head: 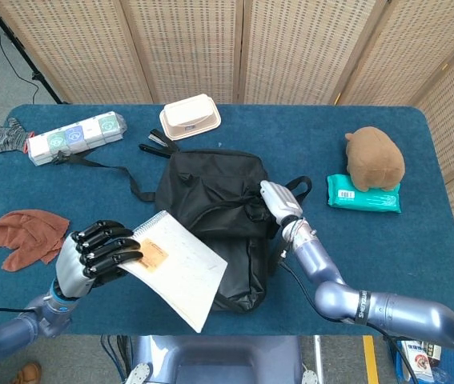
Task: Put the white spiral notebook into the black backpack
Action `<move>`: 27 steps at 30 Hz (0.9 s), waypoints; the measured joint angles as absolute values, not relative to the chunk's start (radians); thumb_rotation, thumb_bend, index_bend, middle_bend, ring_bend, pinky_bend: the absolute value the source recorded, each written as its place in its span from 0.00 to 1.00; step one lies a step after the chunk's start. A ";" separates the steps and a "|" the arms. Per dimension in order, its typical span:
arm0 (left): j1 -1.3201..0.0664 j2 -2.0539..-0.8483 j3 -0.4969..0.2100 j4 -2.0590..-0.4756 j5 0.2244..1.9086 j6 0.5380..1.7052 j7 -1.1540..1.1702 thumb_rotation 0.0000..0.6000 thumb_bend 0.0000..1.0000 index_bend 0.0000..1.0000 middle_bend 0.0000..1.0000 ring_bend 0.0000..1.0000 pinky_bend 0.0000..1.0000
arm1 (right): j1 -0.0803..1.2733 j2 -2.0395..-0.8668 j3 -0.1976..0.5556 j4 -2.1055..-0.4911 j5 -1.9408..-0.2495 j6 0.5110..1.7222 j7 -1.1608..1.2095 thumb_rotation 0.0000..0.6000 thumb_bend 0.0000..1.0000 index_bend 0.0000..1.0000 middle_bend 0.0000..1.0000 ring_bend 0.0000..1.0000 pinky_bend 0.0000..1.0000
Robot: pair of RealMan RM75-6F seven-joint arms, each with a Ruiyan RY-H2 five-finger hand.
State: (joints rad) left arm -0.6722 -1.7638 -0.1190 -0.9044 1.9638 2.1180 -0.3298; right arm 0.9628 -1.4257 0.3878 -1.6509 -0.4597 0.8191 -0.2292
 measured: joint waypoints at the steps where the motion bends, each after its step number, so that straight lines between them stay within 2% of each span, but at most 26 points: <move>1: -0.677 -1.779 -0.121 -0.887 1.965 2.119 -0.330 1.00 0.64 0.87 0.63 0.47 0.52 | 0.964 -1.421 0.385 -1.649 -0.458 0.811 -0.224 1.00 0.57 0.57 0.53 0.42 0.63; 11: -0.729 -1.959 -0.120 -0.653 1.964 2.161 -0.378 1.00 0.64 0.87 0.63 0.47 0.52 | 0.973 -1.398 0.368 -1.636 -0.453 0.795 -0.193 1.00 0.58 0.57 0.53 0.42 0.63; 20: -0.743 -1.993 -0.094 -0.622 1.968 2.208 -0.384 1.00 0.64 0.87 0.63 0.47 0.52 | 1.000 -1.406 0.371 -1.618 -0.422 0.809 -0.191 1.00 0.58 0.57 0.53 0.42 0.63; 27: -0.755 -2.019 -0.073 -0.586 1.970 2.175 -0.358 1.00 0.64 0.87 0.63 0.47 0.52 | 1.032 -1.421 0.363 -1.622 -0.388 0.812 -0.208 1.00 0.59 0.57 0.53 0.42 0.63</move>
